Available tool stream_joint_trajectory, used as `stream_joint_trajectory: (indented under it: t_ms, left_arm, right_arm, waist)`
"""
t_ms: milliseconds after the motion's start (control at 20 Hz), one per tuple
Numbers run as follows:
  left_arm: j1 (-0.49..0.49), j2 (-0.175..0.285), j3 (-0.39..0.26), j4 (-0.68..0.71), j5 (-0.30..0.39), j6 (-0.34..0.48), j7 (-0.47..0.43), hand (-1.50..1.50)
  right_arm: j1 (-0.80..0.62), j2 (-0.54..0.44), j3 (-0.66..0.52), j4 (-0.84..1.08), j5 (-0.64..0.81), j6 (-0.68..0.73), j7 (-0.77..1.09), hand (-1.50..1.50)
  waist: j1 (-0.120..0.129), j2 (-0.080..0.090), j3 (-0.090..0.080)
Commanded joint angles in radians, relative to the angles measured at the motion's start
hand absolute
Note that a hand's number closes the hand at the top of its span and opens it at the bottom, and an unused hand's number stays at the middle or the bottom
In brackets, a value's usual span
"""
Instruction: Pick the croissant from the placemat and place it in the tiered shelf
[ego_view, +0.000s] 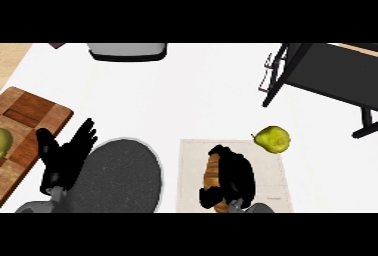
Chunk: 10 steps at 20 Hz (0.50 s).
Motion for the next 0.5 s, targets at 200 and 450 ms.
stream_joint_trajectory:
  t_ms: [200, 450]
  left_arm:
    - [0.01, 0.002, 0.029, 0.018, 0.013, -0.033, 0.027, 0.0]
    - [-0.022, 0.015, 0.055, 0.011, 0.005, -0.037, 0.048, 0.0]
  right_arm:
    - [-0.161, -0.129, -0.294, 0.069, -0.233, 0.182, -0.183, 1.5]
    - [-0.154, -0.128, -0.28, -0.072, -0.157, 0.125, -0.195, 1.5]
  waist:
    - [0.002, 0.013, 0.002]
    - [-0.007, 0.009, 0.002]
